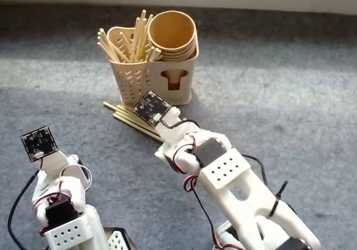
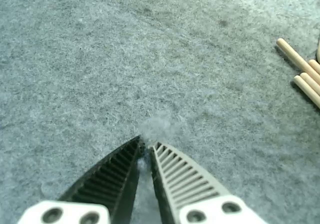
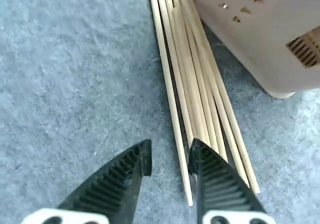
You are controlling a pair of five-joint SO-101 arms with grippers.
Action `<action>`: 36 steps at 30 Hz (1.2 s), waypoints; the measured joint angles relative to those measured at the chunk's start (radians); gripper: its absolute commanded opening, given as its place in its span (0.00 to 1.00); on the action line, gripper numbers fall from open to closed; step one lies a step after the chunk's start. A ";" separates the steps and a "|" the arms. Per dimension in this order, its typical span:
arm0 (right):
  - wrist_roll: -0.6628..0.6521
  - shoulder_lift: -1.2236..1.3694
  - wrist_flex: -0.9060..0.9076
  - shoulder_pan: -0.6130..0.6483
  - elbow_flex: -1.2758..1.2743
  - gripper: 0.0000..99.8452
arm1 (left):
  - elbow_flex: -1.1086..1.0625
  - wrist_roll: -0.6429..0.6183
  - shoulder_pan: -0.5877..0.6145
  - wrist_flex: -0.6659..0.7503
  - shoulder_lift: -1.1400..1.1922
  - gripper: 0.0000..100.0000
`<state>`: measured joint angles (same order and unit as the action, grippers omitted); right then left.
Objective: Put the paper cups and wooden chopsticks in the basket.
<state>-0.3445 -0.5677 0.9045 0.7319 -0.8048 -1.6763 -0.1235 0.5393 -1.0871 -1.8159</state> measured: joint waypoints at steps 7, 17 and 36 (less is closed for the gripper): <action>0.000 0.241 -0.020 0.000 0.068 0.14 | 0.000 0.000 0.000 0.000 0.000 0.01; 0.000 0.457 -0.209 -0.034 0.115 0.14 | 0.000 0.000 0.000 0.000 0.000 0.01; -0.003 0.572 -0.238 -0.051 0.153 0.04 | 0.000 0.000 0.000 0.000 0.000 0.01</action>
<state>-0.3475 0.0046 0.6667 0.6813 -0.6513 -1.6763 -0.1235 0.5393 -1.0871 -1.8159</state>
